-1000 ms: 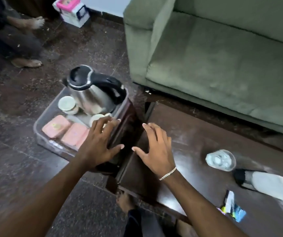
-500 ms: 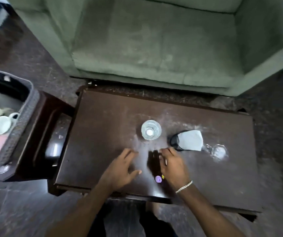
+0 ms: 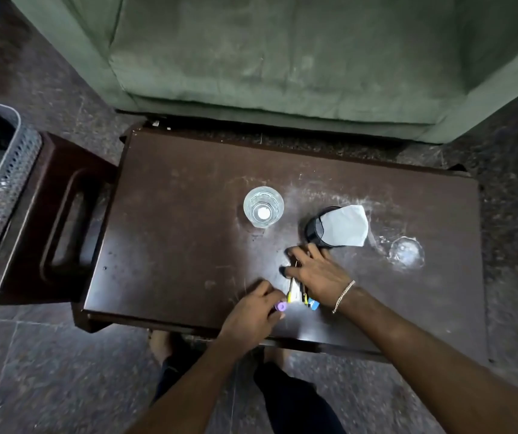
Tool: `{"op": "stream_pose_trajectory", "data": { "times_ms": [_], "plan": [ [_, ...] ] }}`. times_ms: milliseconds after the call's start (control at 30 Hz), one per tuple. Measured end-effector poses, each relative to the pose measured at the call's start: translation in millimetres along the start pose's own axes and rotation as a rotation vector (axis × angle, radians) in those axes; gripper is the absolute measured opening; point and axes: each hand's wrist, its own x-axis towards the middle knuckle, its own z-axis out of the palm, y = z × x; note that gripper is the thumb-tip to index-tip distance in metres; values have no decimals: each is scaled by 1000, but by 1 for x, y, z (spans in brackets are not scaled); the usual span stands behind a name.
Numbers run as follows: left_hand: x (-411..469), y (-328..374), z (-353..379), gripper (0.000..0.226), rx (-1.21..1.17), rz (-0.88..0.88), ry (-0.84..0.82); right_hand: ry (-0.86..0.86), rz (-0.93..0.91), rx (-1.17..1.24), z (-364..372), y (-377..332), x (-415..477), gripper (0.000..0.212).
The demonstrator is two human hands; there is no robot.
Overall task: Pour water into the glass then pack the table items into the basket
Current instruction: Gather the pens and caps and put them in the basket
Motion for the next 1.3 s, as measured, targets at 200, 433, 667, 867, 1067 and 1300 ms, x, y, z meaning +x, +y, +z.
{"op": "stream_pose_trajectory", "data": {
  "times_ms": [200,433,667,867,1067,1300],
  "plan": [
    [-6,-14,-17,9,-79,-40,118,0,-14,-11,1,-1,2,40],
    [-43,-49,-91,11,-95,-80,315,213,57,208,-24,-42,16,26],
    [-119,-91,-210,11,-125,-140,612,424,16,497,-82,-154,77,23],
    [-190,-147,-308,9,-87,-210,846,522,-77,566,-135,-249,144,19],
    [-246,-227,-382,17,-15,-372,947,518,-93,654,-173,-342,222,19],
    [-257,-297,-417,19,209,-459,911,499,-13,617,-194,-421,292,28]
  ]
}}
